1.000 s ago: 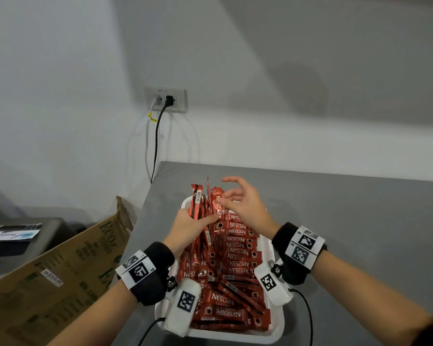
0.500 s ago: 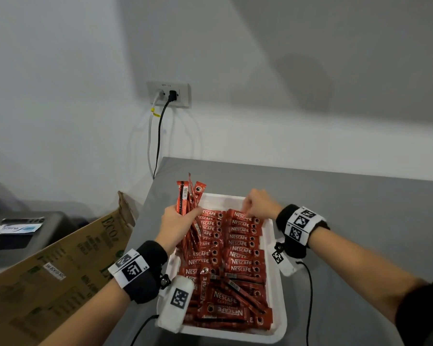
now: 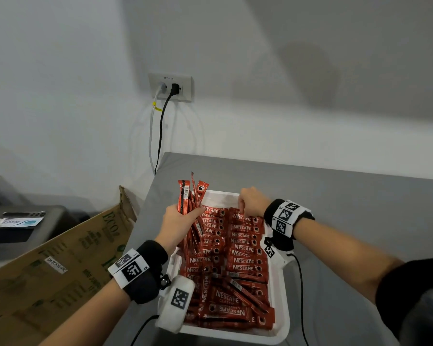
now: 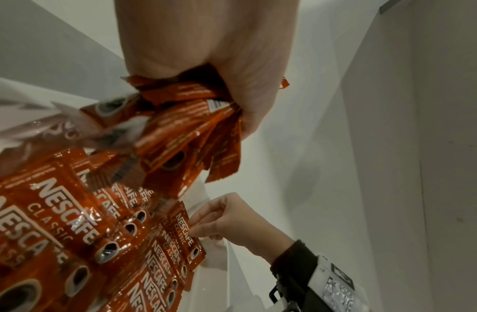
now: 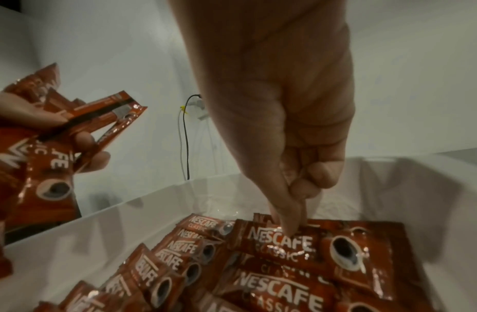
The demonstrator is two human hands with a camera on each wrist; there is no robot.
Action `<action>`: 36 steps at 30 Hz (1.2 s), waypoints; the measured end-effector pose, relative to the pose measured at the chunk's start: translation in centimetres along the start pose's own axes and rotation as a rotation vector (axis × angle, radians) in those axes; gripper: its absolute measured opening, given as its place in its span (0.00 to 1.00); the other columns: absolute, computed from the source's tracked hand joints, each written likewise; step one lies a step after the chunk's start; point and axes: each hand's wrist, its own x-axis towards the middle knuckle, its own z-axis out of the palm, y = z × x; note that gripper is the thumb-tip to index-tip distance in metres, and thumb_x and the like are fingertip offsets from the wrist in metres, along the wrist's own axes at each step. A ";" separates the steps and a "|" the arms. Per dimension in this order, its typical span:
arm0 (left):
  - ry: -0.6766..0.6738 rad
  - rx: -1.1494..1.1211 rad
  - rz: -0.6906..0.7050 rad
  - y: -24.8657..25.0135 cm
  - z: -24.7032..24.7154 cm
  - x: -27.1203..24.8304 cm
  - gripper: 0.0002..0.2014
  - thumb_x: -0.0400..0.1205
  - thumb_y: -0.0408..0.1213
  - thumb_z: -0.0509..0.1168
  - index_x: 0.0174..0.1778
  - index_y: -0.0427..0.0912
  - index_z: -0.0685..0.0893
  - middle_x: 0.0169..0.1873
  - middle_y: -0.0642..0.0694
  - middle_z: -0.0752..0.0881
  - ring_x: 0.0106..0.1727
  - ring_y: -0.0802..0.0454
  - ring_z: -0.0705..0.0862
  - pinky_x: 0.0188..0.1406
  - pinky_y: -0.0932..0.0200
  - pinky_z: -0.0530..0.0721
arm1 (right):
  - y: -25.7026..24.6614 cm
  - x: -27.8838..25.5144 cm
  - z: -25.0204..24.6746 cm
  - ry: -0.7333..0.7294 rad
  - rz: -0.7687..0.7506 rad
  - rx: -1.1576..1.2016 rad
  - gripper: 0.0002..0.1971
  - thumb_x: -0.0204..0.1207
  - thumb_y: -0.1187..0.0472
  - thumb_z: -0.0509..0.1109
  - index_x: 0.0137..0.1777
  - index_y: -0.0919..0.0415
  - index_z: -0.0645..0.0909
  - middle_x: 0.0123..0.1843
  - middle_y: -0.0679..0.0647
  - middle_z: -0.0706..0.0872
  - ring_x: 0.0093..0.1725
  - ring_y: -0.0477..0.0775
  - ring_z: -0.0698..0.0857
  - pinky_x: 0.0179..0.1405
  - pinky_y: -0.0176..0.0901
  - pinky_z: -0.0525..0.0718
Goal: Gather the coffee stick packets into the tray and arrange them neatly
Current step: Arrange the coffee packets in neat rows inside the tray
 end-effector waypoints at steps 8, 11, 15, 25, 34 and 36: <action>-0.023 0.006 -0.012 -0.1 0.2 0.1 0.05 0.79 0.36 0.68 0.46 0.39 0.85 0.45 0.38 0.89 0.48 0.41 0.89 0.53 0.49 0.86 | -0.5 -0.5 -0.5 0.106 -0.033 0.043 0.08 0.78 0.72 0.62 0.50 0.71 0.84 0.51 0.63 0.88 0.49 0.60 0.86 0.53 0.50 0.85; -0.028 -0.008 0.006 0.1 0.5 -0.1 0.08 0.79 0.36 0.68 0.47 0.33 0.84 0.45 0.35 0.89 0.47 0.39 0.88 0.49 0.53 0.87 | -2.5 -1.9 -1.8 0.188 -0.086 0.375 0.12 0.83 0.63 0.62 0.59 0.68 0.83 0.53 0.60 0.88 0.43 0.52 0.86 0.46 0.41 0.86; -0.085 -0.056 0.020 0.6 1.3 -0.5 0.08 0.80 0.34 0.66 0.50 0.33 0.84 0.46 0.34 0.88 0.47 0.40 0.88 0.51 0.52 0.86 | -5.5 -4.6 -1.5 0.095 -0.297 0.636 0.14 0.84 0.57 0.62 0.59 0.66 0.82 0.52 0.56 0.88 0.44 0.49 0.85 0.45 0.39 0.84; 0.184 -0.107 0.018 0.5 -0.2 -0.4 0.06 0.80 0.34 0.65 0.37 0.39 0.80 0.36 0.39 0.86 0.38 0.44 0.86 0.45 0.50 0.85 | -5.1 -2.7 -2.0 0.068 -0.196 0.430 0.07 0.86 0.62 0.55 0.59 0.63 0.72 0.40 0.49 0.79 0.41 0.52 0.79 0.43 0.41 0.75; 0.203 -0.173 0.029 0.6 -1.0 -0.4 0.05 0.79 0.32 0.66 0.38 0.38 0.81 0.32 0.42 0.84 0.34 0.48 0.85 0.38 0.55 0.84 | -6.6 1.1 -0.9 -0.079 -0.171 0.140 0.13 0.70 0.65 0.78 0.54 0.63 0.83 0.44 0.53 0.85 0.45 0.50 0.81 0.45 0.41 0.79; 0.206 -0.174 0.028 0.5 -1.1 -0.4 0.05 0.79 0.32 0.67 0.37 0.38 0.80 0.32 0.42 0.84 0.34 0.47 0.85 0.40 0.54 0.84 | -7.1 1.7 -0.6 -0.079 -0.174 0.110 0.10 0.69 0.65 0.79 0.49 0.65 0.87 0.49 0.58 0.88 0.46 0.53 0.83 0.45 0.41 0.79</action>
